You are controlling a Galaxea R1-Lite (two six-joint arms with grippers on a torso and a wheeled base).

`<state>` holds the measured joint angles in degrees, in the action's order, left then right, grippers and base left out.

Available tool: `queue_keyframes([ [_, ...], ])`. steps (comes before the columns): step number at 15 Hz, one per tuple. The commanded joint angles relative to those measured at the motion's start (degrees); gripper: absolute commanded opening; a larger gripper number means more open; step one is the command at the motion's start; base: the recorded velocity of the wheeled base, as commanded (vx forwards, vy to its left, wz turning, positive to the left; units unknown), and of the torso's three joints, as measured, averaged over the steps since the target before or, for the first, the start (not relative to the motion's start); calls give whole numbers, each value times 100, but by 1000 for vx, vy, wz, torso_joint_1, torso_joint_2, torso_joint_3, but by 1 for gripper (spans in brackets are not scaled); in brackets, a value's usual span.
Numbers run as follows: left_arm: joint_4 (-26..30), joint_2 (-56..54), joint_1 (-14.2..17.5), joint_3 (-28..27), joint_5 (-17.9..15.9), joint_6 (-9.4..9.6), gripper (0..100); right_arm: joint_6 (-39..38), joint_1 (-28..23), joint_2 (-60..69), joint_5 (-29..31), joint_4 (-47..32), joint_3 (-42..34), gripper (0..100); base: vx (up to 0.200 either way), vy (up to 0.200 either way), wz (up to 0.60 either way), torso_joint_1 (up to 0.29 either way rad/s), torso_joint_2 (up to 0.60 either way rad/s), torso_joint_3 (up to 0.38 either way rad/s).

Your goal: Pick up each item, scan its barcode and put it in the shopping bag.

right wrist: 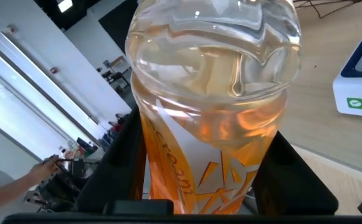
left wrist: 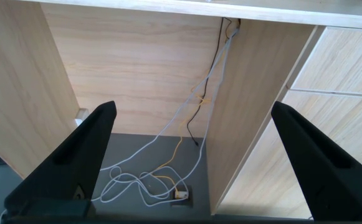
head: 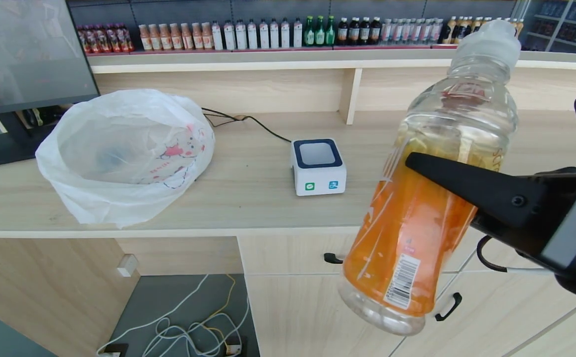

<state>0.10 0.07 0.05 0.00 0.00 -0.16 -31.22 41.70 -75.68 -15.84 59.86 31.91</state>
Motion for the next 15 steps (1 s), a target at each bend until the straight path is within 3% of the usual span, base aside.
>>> queue_keyframes([
  [1, -1, 1, 4, 0, 0, -2, 100, -7, 136, -96, 2, 0, -27, 0, 0, 0, 0, 0, 0, 0],
  [7, -1, 1, 4, 0, 0, -2, 100, -7, 171, -43, 2, 17, -36, 0, 0, 0, 0, 0, 0, 0],
  [15, -1, 1, -5, 0, 0, -2, 100, 758, 119, 396, 45, 0, -599, 0, 0, 0, 0, 0, 0, 0],
])
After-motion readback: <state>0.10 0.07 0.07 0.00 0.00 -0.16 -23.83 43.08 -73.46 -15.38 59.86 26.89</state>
